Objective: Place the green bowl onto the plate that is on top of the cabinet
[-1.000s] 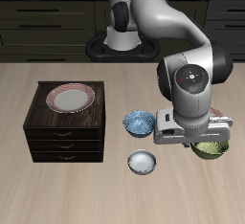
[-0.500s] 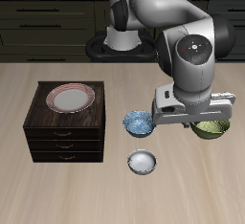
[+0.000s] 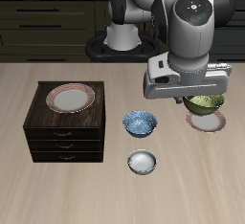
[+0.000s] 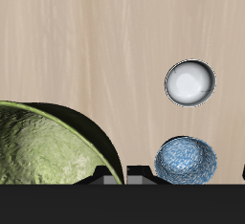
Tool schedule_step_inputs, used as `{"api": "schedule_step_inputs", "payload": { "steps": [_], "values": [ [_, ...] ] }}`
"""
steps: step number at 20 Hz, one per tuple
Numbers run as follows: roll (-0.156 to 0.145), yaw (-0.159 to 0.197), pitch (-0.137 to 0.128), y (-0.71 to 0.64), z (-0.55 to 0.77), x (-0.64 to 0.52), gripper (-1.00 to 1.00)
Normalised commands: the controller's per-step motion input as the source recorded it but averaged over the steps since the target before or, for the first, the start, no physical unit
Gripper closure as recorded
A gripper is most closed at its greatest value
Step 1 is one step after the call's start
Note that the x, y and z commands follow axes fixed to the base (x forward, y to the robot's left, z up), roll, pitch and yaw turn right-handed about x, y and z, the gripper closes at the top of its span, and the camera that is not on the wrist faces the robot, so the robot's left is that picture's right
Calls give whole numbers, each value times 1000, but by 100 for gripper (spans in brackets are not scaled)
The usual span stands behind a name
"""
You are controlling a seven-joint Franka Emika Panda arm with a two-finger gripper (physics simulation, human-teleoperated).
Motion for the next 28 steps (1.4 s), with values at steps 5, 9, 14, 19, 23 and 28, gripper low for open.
{"api": "schedule_step_inputs", "payload": {
  "steps": [5, 9, 14, 19, 23, 28],
  "values": [
    [-27, 39, -79, -166, 397, -273, 100],
    [-13, 25, -46, -122, 371, -288, 100],
    [-1, 5, -48, -102, 406, -222, 100],
    [-18, 1, -61, -258, 469, -241, 100],
    [-23, 8, -32, -308, 239, -159, 100],
    [-29, -6, -10, -404, 89, -32, 100]
  ]
}}
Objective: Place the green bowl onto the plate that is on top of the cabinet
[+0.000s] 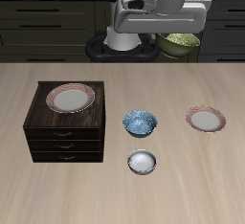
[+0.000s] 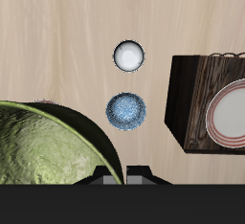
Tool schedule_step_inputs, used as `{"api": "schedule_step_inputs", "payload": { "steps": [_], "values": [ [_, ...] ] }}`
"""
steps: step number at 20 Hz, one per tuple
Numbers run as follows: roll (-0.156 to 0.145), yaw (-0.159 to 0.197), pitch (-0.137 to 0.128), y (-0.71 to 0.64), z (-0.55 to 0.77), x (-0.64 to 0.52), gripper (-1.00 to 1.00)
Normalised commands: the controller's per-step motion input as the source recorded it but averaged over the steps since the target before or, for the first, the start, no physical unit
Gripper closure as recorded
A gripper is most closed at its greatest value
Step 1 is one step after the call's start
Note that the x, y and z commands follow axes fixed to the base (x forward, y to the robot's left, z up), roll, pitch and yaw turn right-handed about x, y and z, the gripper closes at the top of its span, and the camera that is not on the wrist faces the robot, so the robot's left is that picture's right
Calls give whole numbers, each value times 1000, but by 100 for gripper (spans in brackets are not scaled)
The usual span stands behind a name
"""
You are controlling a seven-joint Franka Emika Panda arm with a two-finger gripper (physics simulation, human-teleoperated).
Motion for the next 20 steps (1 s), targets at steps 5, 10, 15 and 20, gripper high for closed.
{"api": "schedule_step_inputs", "payload": {
  "steps": [5, 10, 15, 20],
  "values": [
    [-28, -7, -4, -505, 98, -69, 100],
    [-22, -43, -27, -646, 269, -81, 100],
    [1, -17, -11, -449, 124, -125, 100],
    [5, 26, -36, -535, 97, -179, 100]
  ]
}}
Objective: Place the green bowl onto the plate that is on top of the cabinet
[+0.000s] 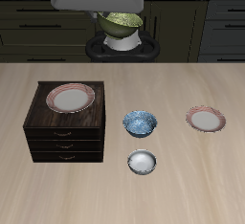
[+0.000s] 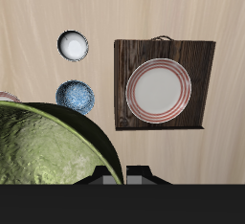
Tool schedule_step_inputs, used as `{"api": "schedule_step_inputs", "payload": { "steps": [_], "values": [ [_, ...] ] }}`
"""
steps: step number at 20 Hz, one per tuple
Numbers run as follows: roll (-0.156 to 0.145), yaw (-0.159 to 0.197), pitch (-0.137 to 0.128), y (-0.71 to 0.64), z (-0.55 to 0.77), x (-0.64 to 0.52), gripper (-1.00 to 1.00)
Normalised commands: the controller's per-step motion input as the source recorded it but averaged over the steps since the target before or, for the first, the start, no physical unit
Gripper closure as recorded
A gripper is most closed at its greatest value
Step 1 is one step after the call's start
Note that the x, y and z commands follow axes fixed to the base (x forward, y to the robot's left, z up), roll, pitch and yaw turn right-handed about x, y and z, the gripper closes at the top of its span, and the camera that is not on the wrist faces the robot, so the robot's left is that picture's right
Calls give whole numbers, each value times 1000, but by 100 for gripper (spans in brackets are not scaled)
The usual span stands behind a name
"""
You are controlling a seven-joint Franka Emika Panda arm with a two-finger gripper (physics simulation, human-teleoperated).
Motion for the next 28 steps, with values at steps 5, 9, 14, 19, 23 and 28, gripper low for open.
{"api": "schedule_step_inputs", "payload": {
  "steps": [5, 9, 14, 19, 23, 28],
  "values": [
    [6, -8, -35, -423, 97, -123, 100],
    [-33, -55, -16, -505, 100, 51, 100],
    [-27, -19, -14, -448, -31, 98, 100],
    [-17, -22, -5, -214, -64, 93, 100],
    [-6, -11, -2, -79, -12, 116, 100],
    [21, -10, -12, 36, -48, 108, 100]
  ]
}}
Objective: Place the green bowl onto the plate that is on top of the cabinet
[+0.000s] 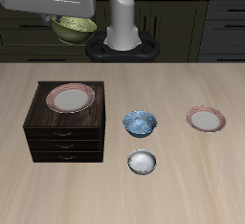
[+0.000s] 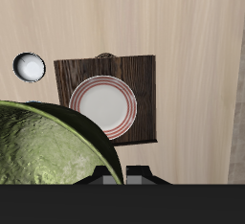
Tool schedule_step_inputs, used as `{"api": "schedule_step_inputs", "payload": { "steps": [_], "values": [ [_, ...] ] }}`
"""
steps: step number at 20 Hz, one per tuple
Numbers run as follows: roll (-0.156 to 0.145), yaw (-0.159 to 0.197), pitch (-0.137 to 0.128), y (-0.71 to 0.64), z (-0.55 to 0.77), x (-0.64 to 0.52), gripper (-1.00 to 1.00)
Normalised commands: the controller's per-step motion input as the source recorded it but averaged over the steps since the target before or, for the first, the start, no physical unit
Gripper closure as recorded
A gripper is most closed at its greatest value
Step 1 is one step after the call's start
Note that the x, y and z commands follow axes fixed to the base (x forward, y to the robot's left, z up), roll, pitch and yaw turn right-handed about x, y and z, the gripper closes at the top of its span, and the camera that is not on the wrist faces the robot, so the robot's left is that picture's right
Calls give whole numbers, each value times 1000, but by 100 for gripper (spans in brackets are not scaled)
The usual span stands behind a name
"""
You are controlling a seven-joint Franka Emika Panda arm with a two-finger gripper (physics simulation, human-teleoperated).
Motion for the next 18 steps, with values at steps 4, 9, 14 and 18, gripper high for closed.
{"api": "schedule_step_inputs", "payload": {
  "steps": [4, 9, 14, 18],
  "values": [
    [60, 2, -12, 82, -62, 145, 100],
    [47, 4, 8, 111, -74, 141, 100],
    [28, -6, 1, 111, -86, 170, 100],
    [14, 8, 20, 119, -243, 160, 100]
  ]
}}
